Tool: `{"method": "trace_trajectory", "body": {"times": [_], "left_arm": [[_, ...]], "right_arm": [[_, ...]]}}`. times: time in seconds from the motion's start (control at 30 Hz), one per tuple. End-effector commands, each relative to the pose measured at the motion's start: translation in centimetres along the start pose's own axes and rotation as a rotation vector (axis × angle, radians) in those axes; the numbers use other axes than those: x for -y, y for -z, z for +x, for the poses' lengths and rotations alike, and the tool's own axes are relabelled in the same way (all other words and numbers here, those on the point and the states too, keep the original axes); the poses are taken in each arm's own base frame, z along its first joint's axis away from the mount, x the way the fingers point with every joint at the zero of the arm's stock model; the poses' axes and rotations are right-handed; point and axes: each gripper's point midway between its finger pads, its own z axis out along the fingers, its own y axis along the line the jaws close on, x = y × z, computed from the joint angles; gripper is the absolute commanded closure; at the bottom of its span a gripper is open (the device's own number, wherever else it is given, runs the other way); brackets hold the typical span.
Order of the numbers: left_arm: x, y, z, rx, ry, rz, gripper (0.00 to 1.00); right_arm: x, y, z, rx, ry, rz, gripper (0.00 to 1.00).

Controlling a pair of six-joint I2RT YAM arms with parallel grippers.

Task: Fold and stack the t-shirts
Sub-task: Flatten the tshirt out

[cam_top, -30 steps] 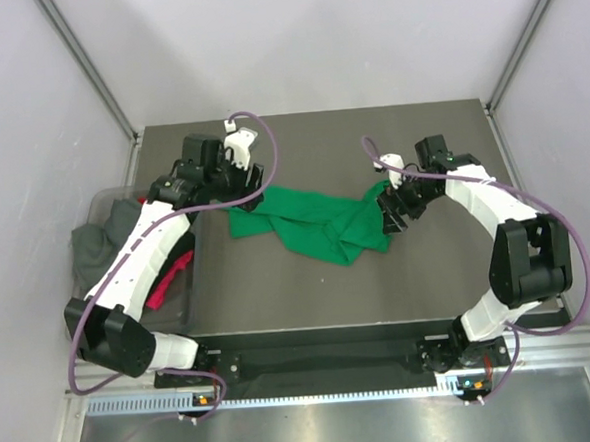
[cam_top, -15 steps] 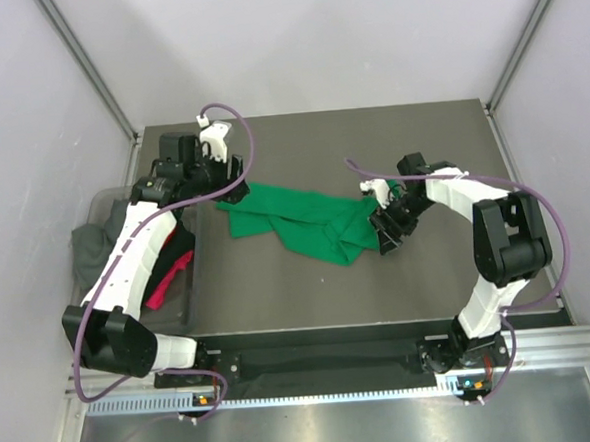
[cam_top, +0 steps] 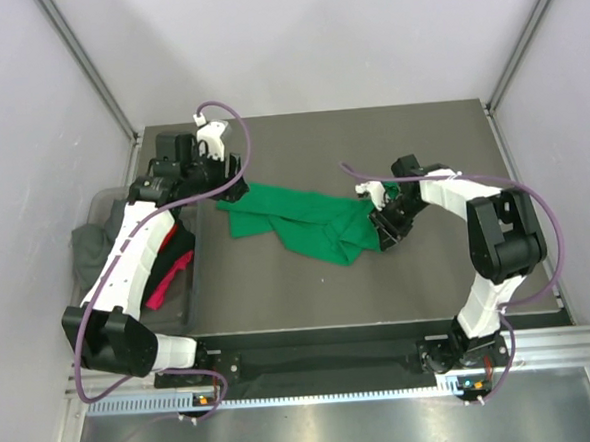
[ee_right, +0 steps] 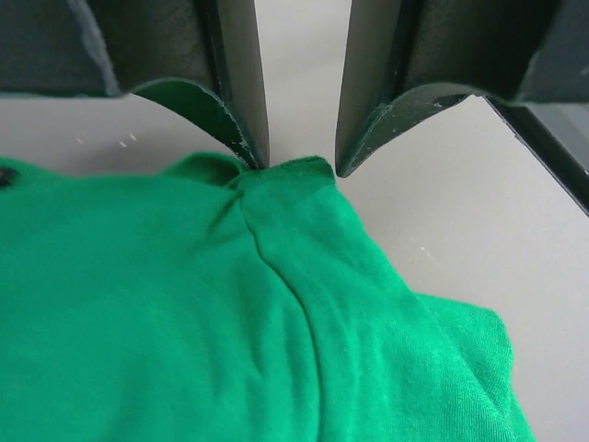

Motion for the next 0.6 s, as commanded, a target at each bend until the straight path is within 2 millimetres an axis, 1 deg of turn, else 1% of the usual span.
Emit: {"method": "trace_trajectory", "body": {"times": [0.0, 0.07, 0.13, 0.23, 0.27, 0.3, 0.37, 0.4, 0.43, 0.47, 0.5, 0.57], "left_arm": [[0.4, 1.3, -3.3, 0.107, -0.025, 0.009, 0.33], [0.3, 1.3, -3.3, 0.108, -0.024, 0.009, 0.33], [0.3, 1.4, -3.2, 0.108, -0.022, 0.008, 0.33], [0.2, 1.4, -3.2, 0.11, -0.023, 0.007, 0.32], [0.2, 1.5, -3.3, 0.11, -0.021, 0.007, 0.32], [0.2, 1.6, -3.3, 0.114, -0.021, 0.007, 0.32], [0.2, 1.7, -3.4, 0.115, -0.021, 0.009, 0.32], [0.2, 1.7, -3.3, 0.112, -0.024, 0.01, 0.32], [0.3, 1.8, -3.3, 0.111, -0.024, 0.015, 0.32], [0.4, 1.8, -3.3, 0.107, -0.033, 0.019, 0.32], [0.4, 1.7, -3.3, 0.103, -0.039, 0.024, 0.32], [0.2, 1.5, -3.1, 0.087, -0.044, 0.013, 0.32]], "right_arm": [[-0.4, -0.8, -1.3, 0.015, 0.039, -0.015, 0.64], [-0.6, -0.9, -1.3, 0.013, 0.042, -0.017, 0.62], [-0.5, -1.0, -1.2, 0.011, 0.047, -0.013, 0.64], [-0.2, -0.7, -1.3, 0.021, 0.059, 0.018, 0.9], [0.2, -0.4, -1.4, 0.022, 0.06, 0.046, 0.99], [0.3, 0.2, -1.6, 0.036, 0.075, 0.074, 1.0], [0.8, 1.7, -1.7, 0.047, 0.096, 0.136, 1.0], [0.8, 3.6, -1.8, 0.065, 0.119, 0.195, 1.0], [1.1, 4.9, -1.7, 0.076, 0.139, 0.231, 1.0], [1.4, 6.2, -1.3, 0.07, 0.151, 0.281, 1.0], [0.8, 8.4, -0.8, 0.078, 0.166, 0.321, 1.0], [0.8, 10.5, 0.5, 0.037, 0.216, 0.384, 1.0]]}}
